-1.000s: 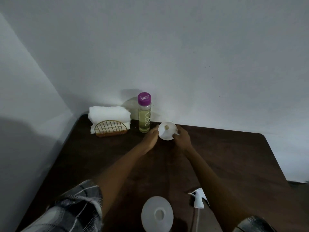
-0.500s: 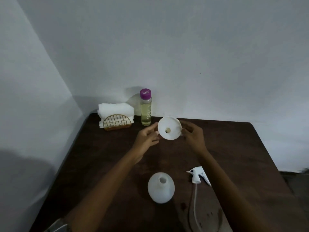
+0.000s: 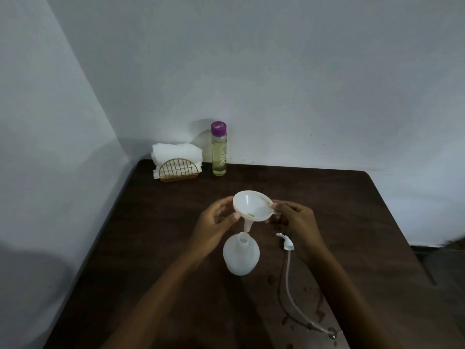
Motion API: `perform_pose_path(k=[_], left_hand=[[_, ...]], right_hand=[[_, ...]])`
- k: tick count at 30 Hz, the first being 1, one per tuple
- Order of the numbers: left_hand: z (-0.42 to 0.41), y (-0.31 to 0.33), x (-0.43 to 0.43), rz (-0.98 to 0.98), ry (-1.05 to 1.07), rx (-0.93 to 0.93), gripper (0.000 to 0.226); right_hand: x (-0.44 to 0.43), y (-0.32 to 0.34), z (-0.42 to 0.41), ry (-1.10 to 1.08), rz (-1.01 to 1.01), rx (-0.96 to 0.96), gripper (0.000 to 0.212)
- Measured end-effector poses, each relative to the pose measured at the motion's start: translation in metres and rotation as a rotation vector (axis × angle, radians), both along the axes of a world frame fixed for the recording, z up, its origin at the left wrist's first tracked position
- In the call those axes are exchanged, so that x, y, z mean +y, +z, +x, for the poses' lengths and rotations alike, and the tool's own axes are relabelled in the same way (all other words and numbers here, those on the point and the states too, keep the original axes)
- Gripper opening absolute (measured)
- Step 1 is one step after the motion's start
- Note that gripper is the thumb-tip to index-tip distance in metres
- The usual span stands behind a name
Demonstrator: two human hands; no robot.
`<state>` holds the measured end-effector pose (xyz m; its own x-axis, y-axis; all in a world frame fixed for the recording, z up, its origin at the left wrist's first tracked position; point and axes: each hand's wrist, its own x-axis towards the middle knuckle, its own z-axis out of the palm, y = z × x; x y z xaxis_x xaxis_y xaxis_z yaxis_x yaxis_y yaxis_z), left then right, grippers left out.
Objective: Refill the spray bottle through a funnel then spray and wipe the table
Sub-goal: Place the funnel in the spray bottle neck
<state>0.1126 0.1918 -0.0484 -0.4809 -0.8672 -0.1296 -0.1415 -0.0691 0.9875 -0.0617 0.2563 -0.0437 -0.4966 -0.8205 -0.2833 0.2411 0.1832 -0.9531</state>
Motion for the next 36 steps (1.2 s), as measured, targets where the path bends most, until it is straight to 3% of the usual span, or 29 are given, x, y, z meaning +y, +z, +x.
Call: perform_pose_path(k=[8,23,36], left_hand=[[0.014,-0.010,0.011,0.039,0.003,-0.034,0.038],[0.020,-0.024,0.016,0.077,0.022,-0.072,0.036],[0.024,-0.030,0.010,0.139,-0.011,-0.110,0.032]], right_hand=[[0.013,-0.002,0.012,0.024,0.027,-0.065,0.011],[0.017,-0.016,0.013,0.125,0.103,0.080,0.017],[0.017,-0.016,0.010,0.144,0.148,0.080,0.013]])
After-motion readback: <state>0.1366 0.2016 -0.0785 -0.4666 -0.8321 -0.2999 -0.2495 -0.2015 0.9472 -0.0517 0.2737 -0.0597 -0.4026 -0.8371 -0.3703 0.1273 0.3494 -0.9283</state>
